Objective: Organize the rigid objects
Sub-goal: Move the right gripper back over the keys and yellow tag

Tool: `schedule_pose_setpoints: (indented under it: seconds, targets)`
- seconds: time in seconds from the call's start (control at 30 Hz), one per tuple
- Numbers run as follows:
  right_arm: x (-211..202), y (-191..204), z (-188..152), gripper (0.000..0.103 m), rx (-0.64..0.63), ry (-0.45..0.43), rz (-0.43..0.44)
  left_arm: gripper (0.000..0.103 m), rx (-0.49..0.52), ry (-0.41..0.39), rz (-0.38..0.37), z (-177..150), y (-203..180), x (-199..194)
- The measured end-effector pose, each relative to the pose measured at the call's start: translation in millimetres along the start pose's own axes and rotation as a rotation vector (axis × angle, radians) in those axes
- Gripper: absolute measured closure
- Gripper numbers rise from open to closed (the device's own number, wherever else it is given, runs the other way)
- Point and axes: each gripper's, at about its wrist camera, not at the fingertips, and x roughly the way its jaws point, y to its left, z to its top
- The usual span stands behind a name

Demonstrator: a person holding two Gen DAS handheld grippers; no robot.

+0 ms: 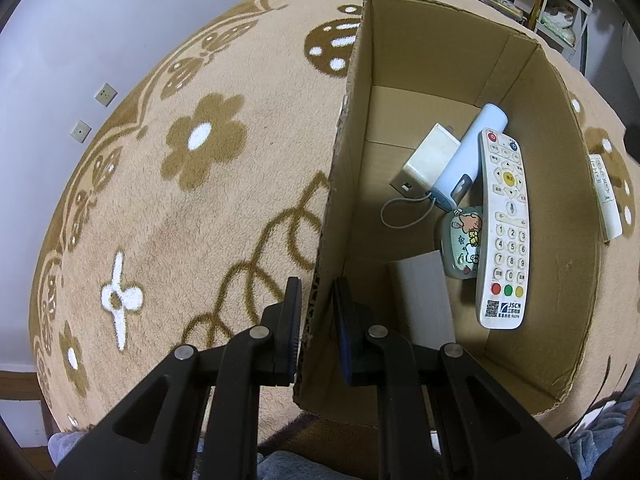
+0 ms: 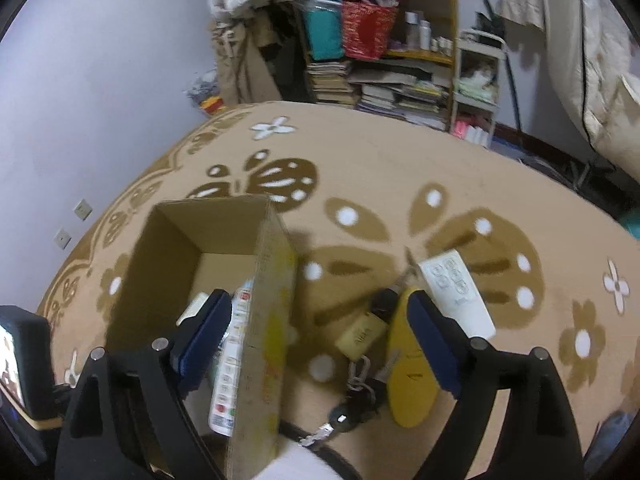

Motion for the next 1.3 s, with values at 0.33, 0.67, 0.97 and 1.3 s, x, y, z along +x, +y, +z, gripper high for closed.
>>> schedule_pose_setpoints:
  seconds: [0.33, 0.67, 0.97, 1.3]
  targets:
    - [21.8, -27.5, -27.1, 0.009, 0.082, 0.08, -0.042, 0.088, 0.0, 0.001, 0.0, -0.4, -0.1, 0.4]
    - [36.8, -18.4, -43.2, 0.009, 0.056, 0.157, -0.06, 0.087, 0.007, 0.002, 0.006, -1.2, -0.3, 1.1]
    - [41.5, -21.2, -49.1, 0.009, 0.077, 0.185, -0.054, 0.087, 0.007, 0.003, 0.006, -1.2, -0.4, 0.8]
    - [41.9, -26.2, -50.1, 0.009, 0.104, 0.192, -0.06, 0.087, 0.007, 0.003, 0.006, -1.0, -0.7, 0.7]
